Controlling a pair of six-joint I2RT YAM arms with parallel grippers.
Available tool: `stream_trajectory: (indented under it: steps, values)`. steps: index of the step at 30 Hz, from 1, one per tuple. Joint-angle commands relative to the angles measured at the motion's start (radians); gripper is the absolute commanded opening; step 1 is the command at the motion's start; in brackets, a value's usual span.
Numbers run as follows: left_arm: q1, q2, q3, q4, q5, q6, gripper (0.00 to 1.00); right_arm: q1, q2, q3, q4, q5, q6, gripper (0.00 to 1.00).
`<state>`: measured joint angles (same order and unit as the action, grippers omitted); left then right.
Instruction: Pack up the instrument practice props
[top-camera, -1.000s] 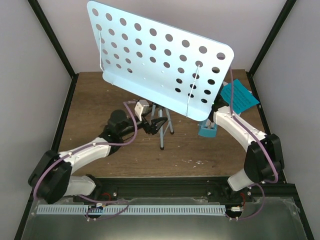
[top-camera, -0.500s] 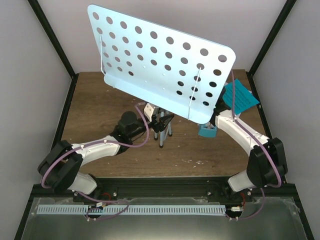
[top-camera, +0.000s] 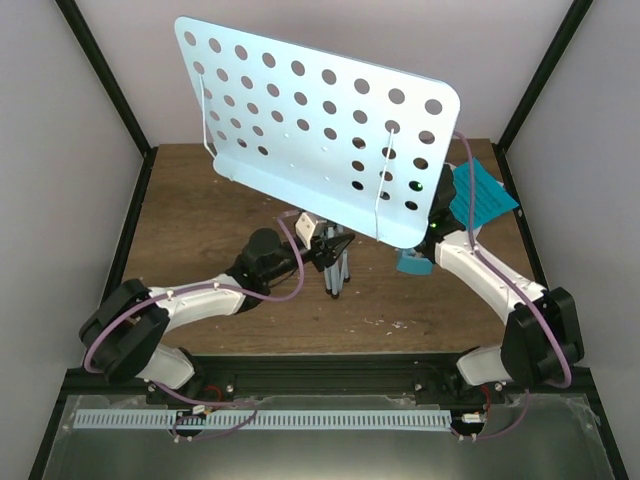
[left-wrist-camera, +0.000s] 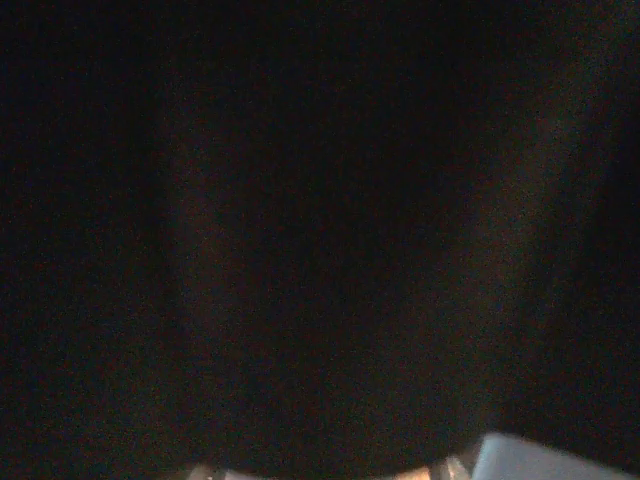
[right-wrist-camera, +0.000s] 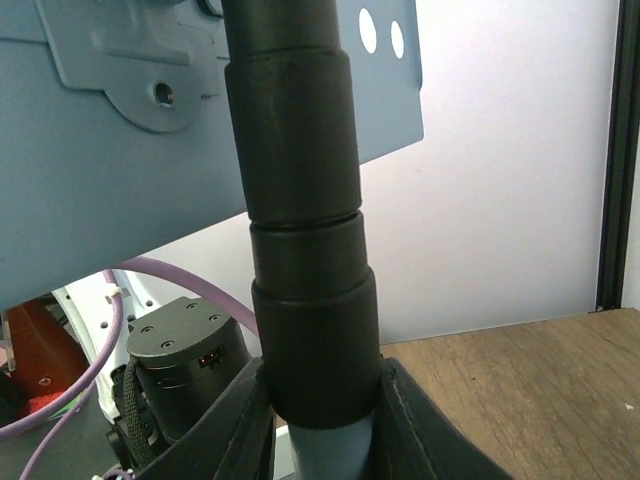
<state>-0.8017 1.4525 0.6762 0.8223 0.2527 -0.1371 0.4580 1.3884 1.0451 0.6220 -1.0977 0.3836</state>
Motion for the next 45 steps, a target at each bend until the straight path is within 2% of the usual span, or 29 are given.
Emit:
stream_trajectory:
  steps: [1, 4, 9, 17, 22, 23, 30, 36, 41, 45]
  values:
    - [-0.008, 0.026, 0.011, 0.023, -0.013, -0.045, 0.59, 0.014, -0.044, -0.023, 0.055, 0.014, 0.057, 0.01]
    - [-0.015, 0.044, 0.021, 0.029, -0.011, -0.046, 0.64, 0.015, -0.051, -0.039, 0.073, 0.024, 0.069, 0.01]
    - [-0.026, 0.081, 0.041, 0.037, -0.008, -0.044, 0.61, 0.015, -0.067, -0.057, 0.086, 0.036, 0.077, 0.01]
    - [-0.059, 0.082, 0.046, 0.053, -0.073, -0.036, 0.28, 0.015, -0.113, -0.085, 0.096, 0.072, 0.083, 0.01]
    - [-0.060, -0.001, 0.039, 0.014, -0.086, -0.054, 0.02, 0.015, -0.133, -0.051, 0.040, 0.116, 0.079, 0.01]
    - [-0.062, -0.034, 0.041, -0.022, -0.084, -0.059, 0.00, 0.015, -0.135, -0.036, 0.008, 0.133, 0.076, 0.01]
    - [-0.061, -0.314, 0.011, -0.342, -0.108, -0.131, 0.00, 0.015, -0.152, 0.016, -0.172, 0.349, 0.076, 0.01]
    - [-0.060, -0.523, -0.060, -0.614, -0.123, -0.235, 0.00, 0.014, -0.098, -0.061, -0.131, 0.479, 0.151, 0.01]
    - [-0.061, -0.626, -0.079, -0.703, -0.050, -0.309, 0.00, 0.011, 0.009, -0.070, -0.105, 0.489, 0.155, 0.07]
    - [-0.060, -0.662, -0.066, -0.743, -0.066, -0.333, 0.00, -0.005, 0.082, -0.073, -0.111, 0.517, 0.153, 0.14]
